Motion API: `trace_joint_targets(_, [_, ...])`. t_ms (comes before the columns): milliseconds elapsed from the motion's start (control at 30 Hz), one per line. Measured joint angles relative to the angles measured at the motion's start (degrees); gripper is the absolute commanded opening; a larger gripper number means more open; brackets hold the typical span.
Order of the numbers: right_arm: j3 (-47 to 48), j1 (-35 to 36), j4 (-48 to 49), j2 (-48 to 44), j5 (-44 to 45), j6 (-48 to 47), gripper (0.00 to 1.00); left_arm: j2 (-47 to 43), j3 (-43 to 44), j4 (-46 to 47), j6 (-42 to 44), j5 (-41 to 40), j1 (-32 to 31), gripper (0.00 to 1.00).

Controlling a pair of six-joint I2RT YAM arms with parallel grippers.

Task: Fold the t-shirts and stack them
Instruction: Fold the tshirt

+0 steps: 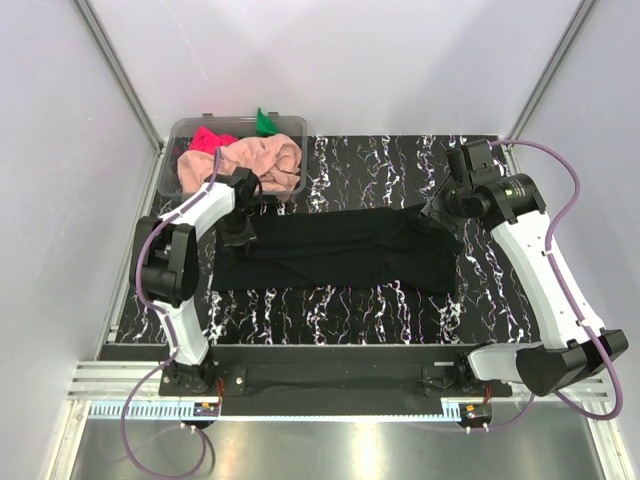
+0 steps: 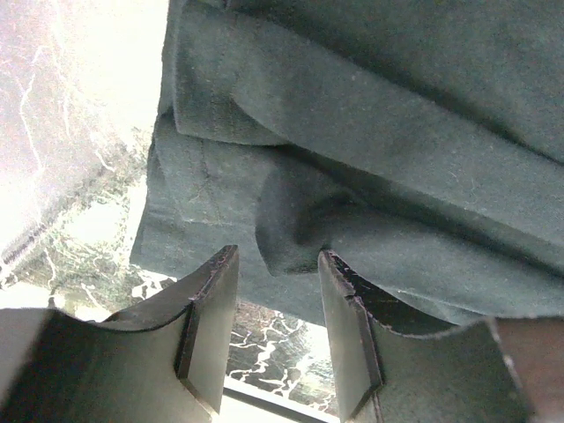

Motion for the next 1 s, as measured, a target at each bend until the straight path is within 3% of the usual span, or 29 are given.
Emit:
trace_joint_targets(200, [0.28, 0.0, 0.26, 0.22, -0.55, -0.17, 0.39, -0.98, -0.02, -0.57, 0.33, 0.94, -0.15, 0.46])
trace_joint_targets(500, [-1.75, 0.0, 2.8, 0.26, -3.06, 0.66, 0.39, -10.36, -2.14, -2.99, 0.57, 2.03, -0.15, 0.46])
trace_joint_targets(1000, [-1.99, 0.0, 3.98, 1.03, -4.39, 0.72, 0.39, -2.69, -3.41, -2.71, 0.68, 1.7, -0.15, 0.46])
